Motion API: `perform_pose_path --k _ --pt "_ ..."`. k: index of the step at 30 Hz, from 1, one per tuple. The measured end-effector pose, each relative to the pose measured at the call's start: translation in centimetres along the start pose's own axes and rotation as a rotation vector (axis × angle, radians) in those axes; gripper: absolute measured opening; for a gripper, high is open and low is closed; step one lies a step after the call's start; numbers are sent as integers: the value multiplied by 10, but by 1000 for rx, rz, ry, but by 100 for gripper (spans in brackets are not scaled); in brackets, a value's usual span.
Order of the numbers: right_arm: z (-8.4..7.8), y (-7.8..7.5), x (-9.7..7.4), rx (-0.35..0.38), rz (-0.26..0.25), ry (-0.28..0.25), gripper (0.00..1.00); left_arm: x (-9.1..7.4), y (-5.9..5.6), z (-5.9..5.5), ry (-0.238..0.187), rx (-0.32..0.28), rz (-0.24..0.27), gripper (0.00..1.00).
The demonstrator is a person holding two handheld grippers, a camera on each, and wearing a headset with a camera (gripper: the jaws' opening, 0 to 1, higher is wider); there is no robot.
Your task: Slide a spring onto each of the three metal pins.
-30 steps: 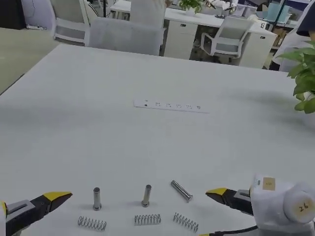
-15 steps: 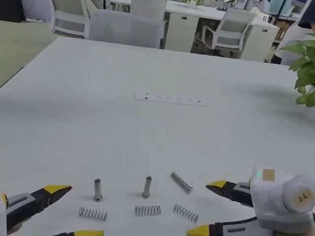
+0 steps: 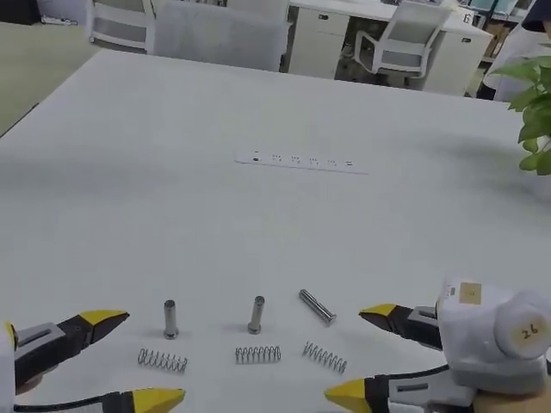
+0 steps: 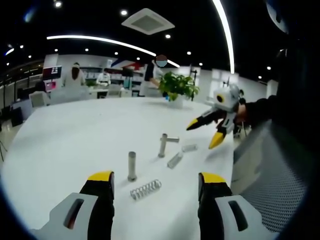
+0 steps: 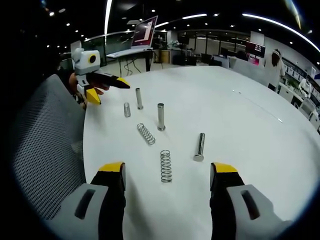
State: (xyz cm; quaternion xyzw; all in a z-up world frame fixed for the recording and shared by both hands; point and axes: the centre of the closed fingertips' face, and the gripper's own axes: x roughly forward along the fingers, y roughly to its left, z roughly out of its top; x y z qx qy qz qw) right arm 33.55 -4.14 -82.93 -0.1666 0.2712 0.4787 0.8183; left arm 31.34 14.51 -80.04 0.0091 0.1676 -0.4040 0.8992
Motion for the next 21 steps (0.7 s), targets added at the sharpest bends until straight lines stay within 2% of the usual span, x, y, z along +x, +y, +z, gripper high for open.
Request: perform_pose_path --k 13,17,21 --pt "12 -7 -2 5 -26 -26 64 -2 1 0 -5 -3 3 64" --pt "23 -12 -4 18 -45 -51 62 -2 1 0 -4 -2 2 64" --pt "28 -18 -2 22 -63 -40 58 0 1 0 -1 -2 -3 64"
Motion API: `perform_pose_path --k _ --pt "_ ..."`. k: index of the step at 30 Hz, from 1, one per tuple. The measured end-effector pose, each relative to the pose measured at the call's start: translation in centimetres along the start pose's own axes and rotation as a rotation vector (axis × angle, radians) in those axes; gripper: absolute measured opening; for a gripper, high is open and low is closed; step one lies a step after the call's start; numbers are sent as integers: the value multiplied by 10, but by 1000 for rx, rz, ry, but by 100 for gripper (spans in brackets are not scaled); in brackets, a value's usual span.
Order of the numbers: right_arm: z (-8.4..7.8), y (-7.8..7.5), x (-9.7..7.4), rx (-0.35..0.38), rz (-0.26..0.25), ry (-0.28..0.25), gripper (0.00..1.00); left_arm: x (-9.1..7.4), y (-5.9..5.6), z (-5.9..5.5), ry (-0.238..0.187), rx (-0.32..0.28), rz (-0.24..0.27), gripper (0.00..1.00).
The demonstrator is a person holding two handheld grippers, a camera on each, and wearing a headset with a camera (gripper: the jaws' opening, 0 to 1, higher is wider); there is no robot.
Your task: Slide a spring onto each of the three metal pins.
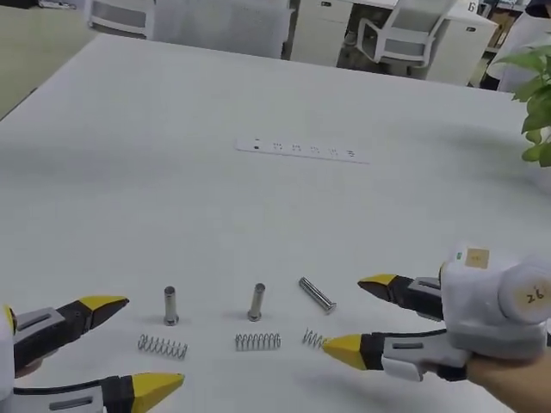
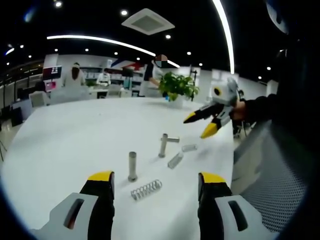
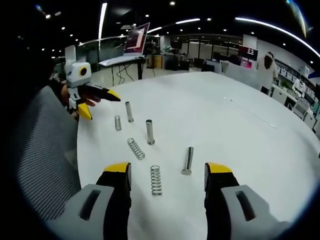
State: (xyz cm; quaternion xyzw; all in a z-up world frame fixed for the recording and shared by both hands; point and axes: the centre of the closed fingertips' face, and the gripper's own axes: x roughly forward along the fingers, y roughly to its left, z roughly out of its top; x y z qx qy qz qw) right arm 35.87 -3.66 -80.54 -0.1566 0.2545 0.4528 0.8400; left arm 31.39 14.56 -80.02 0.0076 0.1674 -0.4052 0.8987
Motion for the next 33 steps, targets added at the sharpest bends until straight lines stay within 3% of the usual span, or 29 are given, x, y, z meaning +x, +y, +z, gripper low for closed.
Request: perform_pose_path --k 12,21,33 --pt "11 -22 26 -24 -36 92 39 1 1 1 0 0 -4 63" --pt "5 -37 49 42 -97 145 25 0 2 -1 -1 -7 3 62" --pt "0 -48 69 84 -116 224 16 -1 4 -1 -2 -6 8 62"
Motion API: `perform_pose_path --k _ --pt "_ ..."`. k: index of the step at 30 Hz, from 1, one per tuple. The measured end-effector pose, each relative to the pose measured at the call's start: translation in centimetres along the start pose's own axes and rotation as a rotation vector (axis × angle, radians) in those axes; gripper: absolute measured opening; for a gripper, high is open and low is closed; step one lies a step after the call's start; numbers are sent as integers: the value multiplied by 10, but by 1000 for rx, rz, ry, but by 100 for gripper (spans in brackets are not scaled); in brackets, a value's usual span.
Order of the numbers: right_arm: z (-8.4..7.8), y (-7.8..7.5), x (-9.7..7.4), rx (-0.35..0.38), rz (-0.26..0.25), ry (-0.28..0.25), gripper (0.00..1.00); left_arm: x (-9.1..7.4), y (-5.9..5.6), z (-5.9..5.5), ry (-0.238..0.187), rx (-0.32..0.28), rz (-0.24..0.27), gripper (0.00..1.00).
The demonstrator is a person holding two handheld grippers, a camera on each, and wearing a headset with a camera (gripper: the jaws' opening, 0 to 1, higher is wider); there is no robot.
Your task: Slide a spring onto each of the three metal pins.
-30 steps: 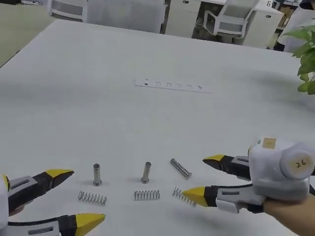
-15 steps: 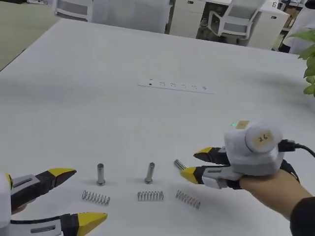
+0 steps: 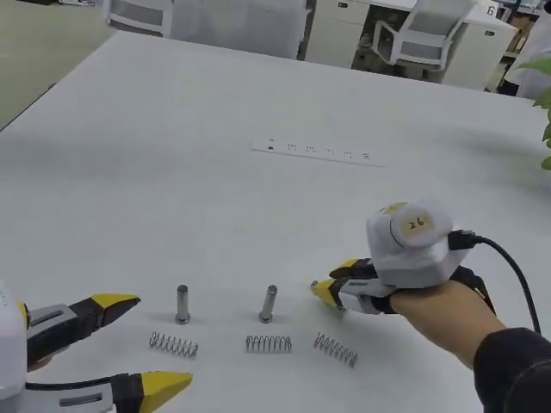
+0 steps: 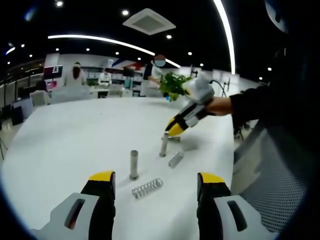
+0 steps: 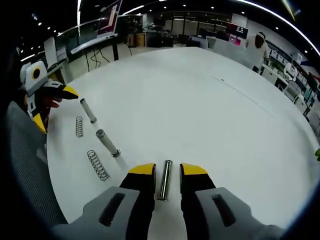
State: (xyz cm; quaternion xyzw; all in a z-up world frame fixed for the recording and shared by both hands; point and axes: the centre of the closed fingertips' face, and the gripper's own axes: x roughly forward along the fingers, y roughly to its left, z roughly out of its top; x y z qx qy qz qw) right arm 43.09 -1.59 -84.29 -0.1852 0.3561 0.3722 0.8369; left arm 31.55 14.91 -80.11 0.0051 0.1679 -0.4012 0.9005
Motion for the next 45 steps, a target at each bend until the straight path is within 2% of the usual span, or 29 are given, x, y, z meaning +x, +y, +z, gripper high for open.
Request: perform_pose_path --k 15,21,34,45 --pt "-4 1 14 -1 8 88 8 -1 1 -2 1 -8 2 61" --pt "-11 2 19 -2 8 121 6 -3 1 -3 2 -11 4 60" --pt "-11 2 16 54 0 131 5 -6 3 -1 -3 -7 9 59" --pt "2 6 -11 78 -12 83 5 -5 2 0 -10 -6 7 59"
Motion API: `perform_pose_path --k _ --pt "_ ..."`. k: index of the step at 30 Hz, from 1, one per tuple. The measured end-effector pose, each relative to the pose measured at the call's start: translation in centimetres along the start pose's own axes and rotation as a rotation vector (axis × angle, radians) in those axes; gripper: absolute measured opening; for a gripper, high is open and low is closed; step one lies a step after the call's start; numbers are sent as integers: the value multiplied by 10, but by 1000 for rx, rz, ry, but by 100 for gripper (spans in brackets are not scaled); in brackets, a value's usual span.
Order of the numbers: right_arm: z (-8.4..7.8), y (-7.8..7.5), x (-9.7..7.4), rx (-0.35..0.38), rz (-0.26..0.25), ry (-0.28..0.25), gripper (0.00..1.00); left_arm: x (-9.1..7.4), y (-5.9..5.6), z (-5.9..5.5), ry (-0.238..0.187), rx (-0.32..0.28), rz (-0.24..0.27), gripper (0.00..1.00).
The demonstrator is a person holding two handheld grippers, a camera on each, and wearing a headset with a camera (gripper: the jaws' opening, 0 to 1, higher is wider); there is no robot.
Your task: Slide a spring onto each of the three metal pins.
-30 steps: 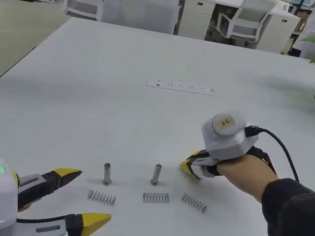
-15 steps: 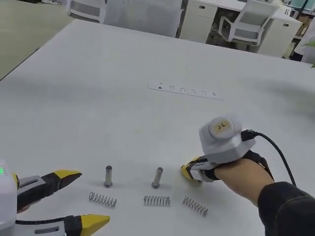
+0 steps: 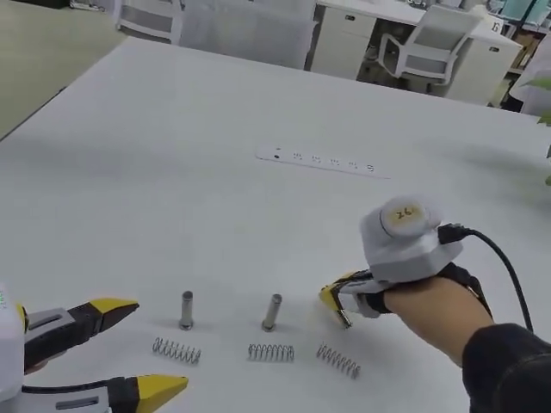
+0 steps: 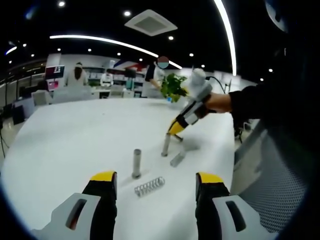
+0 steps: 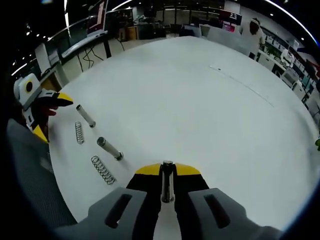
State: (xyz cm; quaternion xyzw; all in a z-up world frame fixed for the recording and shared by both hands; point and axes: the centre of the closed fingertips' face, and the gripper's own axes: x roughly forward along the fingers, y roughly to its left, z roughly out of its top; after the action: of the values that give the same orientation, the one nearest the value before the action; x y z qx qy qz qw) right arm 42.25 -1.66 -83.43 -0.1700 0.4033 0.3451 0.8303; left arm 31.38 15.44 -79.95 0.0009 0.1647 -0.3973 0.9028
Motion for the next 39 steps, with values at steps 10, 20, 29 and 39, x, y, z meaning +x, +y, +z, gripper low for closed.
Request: perform_pose_path --k 10,20,29,39 --pt "-7 8 -18 -5 -17 -19 5 1 -1 2 -4 5 -6 59" --pt "-12 11 -29 25 -23 -66 5 2 -3 3 -4 12 -13 58" --pt "-14 15 -33 37 -23 -92 5 1 -4 5 -6 15 -14 58" --pt "-19 16 -36 39 -27 -103 5 1 -6 3 2 19 -19 58"
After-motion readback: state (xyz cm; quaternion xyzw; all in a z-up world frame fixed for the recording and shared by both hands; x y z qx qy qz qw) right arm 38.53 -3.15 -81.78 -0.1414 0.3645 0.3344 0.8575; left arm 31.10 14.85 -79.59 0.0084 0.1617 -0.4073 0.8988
